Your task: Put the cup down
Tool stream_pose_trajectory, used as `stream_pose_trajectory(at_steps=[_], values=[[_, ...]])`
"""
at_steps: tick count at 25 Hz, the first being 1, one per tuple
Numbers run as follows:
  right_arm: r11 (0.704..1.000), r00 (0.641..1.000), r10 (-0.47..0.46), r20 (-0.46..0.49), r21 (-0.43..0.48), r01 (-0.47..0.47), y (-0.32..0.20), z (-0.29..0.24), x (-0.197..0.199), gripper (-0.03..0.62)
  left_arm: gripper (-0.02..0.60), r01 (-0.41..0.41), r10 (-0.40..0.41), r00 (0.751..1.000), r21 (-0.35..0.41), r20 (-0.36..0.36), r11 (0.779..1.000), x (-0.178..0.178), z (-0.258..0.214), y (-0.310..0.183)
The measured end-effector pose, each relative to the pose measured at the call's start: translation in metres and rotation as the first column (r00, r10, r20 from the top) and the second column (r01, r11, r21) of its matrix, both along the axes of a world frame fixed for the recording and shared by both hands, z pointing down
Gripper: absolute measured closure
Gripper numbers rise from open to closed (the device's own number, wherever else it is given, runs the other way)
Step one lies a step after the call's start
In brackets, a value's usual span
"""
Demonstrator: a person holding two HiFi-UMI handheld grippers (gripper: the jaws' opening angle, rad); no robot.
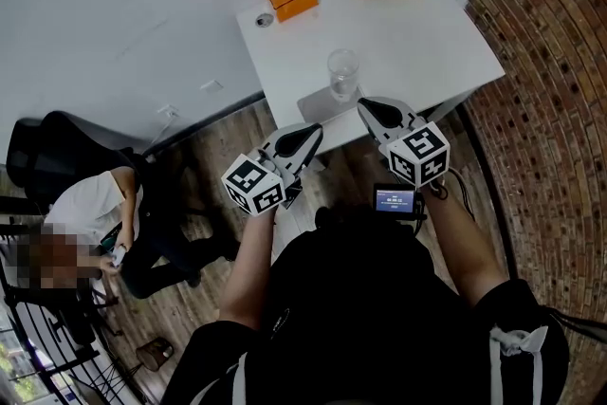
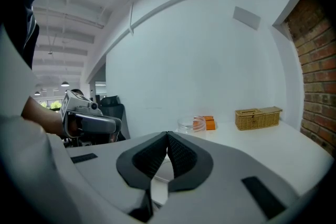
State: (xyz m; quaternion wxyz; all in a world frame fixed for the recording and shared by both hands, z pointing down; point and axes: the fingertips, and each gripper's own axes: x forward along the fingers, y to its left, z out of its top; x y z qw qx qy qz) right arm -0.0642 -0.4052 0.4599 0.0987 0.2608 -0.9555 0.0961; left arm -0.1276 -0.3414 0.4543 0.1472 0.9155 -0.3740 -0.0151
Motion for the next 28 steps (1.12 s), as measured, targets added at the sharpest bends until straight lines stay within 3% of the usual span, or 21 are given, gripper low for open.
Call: stream_pose_trajectory(at_steps=[22, 28], values=[[0.999, 1.000, 0.011, -0.024, 0.038, -0.010, -0.0010, 0.0058, 0.0028, 0.579, 0.575, -0.001, 0.001, 1.000, 0.000, 0.015, 1.000, 0.0023, 0.0025, -0.0015], [1.000, 1.000, 0.015, -0.003, 0.011, -0.015, -0.0027, 0.0064, 0.0026, 0.579, 0.575, 0.005, -0.005, 1.000, -0.013, 0.008, 1.000, -0.0003, 0.0045, -0.0022]])
